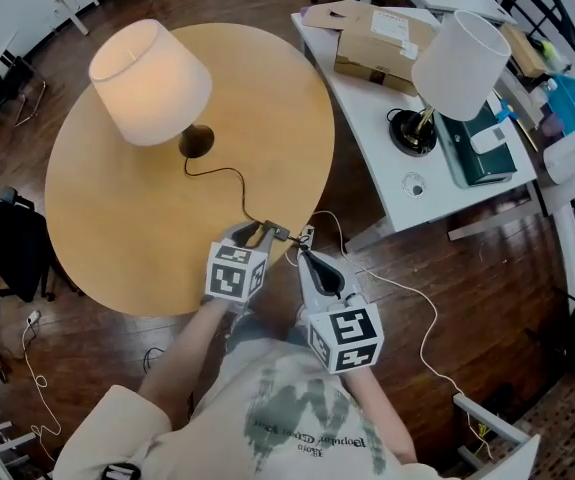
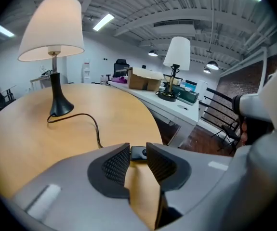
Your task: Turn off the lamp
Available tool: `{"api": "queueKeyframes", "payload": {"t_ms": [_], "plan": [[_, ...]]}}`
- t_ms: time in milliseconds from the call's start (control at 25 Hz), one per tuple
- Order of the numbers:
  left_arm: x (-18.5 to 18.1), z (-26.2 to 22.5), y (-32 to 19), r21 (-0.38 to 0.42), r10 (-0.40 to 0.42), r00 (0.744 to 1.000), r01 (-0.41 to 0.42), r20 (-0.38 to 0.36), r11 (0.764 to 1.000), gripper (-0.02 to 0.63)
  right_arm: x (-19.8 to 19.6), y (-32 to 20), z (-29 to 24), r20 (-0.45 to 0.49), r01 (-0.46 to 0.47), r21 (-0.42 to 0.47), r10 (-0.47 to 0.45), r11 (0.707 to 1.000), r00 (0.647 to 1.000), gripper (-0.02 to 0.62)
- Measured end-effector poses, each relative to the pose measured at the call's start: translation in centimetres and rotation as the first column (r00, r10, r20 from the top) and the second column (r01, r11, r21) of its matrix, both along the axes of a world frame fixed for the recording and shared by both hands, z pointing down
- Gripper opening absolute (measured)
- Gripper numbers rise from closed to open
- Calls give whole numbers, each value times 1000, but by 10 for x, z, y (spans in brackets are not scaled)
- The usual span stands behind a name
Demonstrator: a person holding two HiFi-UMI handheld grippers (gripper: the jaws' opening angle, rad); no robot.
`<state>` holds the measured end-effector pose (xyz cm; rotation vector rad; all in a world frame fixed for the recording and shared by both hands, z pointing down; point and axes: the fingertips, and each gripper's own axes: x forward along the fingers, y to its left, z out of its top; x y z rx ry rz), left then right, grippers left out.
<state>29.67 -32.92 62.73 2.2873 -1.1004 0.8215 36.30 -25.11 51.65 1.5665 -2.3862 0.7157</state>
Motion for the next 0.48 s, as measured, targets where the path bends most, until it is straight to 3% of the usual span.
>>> {"api": "queueKeyframes", "payload": {"t_ms": [160,480], "plan": [[8,5,-2,-39,37,999,-37,1,999,97,1,0,4,3,24,-12,-24,1000,1000,8],[9,14,-10,-105,20,1000,-21,-9,994,123,-1,6,13,6,52,-38,-52,998,999,8]]}}
